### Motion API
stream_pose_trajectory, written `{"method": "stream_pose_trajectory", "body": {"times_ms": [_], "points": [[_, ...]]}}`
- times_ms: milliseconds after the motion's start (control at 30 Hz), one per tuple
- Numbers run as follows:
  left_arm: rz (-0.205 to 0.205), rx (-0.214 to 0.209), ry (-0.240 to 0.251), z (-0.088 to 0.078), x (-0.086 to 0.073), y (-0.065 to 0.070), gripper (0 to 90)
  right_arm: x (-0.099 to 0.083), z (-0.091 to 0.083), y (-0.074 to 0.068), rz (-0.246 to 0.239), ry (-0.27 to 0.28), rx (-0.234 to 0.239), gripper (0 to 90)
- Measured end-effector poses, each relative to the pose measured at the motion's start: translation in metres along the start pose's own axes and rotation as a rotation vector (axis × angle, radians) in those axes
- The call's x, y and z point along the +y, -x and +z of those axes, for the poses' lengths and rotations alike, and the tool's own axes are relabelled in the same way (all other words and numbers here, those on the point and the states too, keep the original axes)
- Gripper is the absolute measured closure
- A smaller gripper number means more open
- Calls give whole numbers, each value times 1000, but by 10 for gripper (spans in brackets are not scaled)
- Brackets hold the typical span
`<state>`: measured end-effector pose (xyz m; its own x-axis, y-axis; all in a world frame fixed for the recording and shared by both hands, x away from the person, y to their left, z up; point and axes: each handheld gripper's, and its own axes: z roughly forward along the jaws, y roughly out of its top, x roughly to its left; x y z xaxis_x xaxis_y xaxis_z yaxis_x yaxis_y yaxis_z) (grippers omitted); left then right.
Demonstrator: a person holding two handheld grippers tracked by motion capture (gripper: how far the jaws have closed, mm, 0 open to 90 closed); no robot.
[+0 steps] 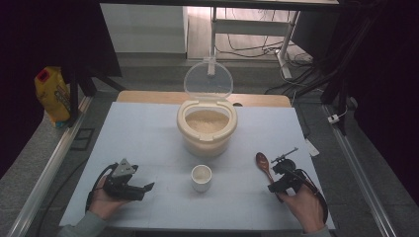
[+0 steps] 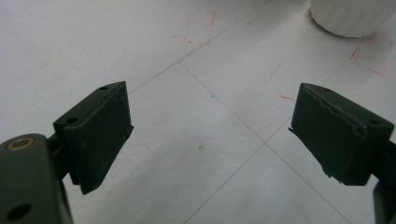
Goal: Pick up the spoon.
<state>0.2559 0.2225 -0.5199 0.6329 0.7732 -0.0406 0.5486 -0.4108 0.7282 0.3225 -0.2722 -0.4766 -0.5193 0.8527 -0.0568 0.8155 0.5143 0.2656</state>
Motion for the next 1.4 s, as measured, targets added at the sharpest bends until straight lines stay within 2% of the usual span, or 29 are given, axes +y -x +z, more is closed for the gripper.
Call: {"method": "stream_pose_trajectory", "body": {"times_ms": [100,400,533,567,600,833,967,1067,1200,1400], "points": [[1,0,0,0,0,0,121,-1,3,-1,-12,-24,-2,512],[3,2,-2,0,0,0,121,-3,7,-2,-7,-31,-11,593],[3,3,-3,0,0,0,121,-2,8,-3,-16,-52,-17,637],[3,3,-3,0,0,0,121,-2,10,-3,-12,-41,-25,647],[3,3,-3,0,0,0,121,-2,9,-3,-16,-56,-16,658],[5,6,-4,1,0,0,121,-1,11,-4,-6,-62,-12,716],[6,7,-5,1,0,0,121,1,12,-2,29,-64,-15,754],[7,6,-7,0,0,0,120,1,12,2,59,-73,9,772],[8,8,-5,0,-1,1,120,3,13,-4,37,-83,-31,776],[7,8,-2,-1,-1,0,121,3,11,-4,-7,-80,-25,778]]}}
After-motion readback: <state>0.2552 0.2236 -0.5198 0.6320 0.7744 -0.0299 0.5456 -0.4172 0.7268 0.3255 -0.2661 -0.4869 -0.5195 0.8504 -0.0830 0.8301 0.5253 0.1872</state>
